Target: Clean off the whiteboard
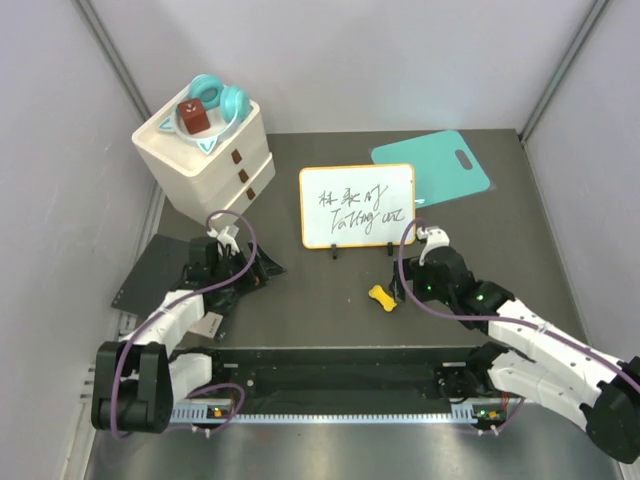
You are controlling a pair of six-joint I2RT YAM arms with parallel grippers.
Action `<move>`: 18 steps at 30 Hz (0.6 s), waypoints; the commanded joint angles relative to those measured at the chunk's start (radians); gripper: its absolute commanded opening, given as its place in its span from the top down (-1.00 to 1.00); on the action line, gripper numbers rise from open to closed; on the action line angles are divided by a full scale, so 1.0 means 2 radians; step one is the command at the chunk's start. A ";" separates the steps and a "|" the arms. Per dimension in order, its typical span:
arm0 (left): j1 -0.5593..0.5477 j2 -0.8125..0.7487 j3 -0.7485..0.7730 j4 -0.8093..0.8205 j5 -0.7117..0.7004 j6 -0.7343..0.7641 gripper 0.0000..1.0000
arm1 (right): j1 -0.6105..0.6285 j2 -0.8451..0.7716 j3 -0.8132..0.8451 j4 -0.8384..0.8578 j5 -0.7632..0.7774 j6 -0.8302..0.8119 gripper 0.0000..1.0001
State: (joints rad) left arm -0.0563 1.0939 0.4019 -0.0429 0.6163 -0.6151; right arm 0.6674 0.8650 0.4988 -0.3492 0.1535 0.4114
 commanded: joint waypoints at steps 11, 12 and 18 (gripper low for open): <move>-0.001 0.046 -0.031 0.176 0.116 -0.037 -0.97 | 0.052 0.072 0.038 0.007 -0.045 -0.044 -0.61; -0.001 0.047 -0.030 0.176 0.116 -0.036 -0.96 | 0.059 0.092 0.044 0.008 -0.045 -0.042 -0.58; -0.001 0.074 -0.012 0.175 0.123 -0.034 -0.96 | 0.096 0.156 0.070 0.020 -0.025 -0.046 -0.61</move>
State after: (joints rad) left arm -0.0563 1.2076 0.3428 0.2447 0.8188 -0.6827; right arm 0.8127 1.1210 0.5678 -0.3576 0.0818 0.3378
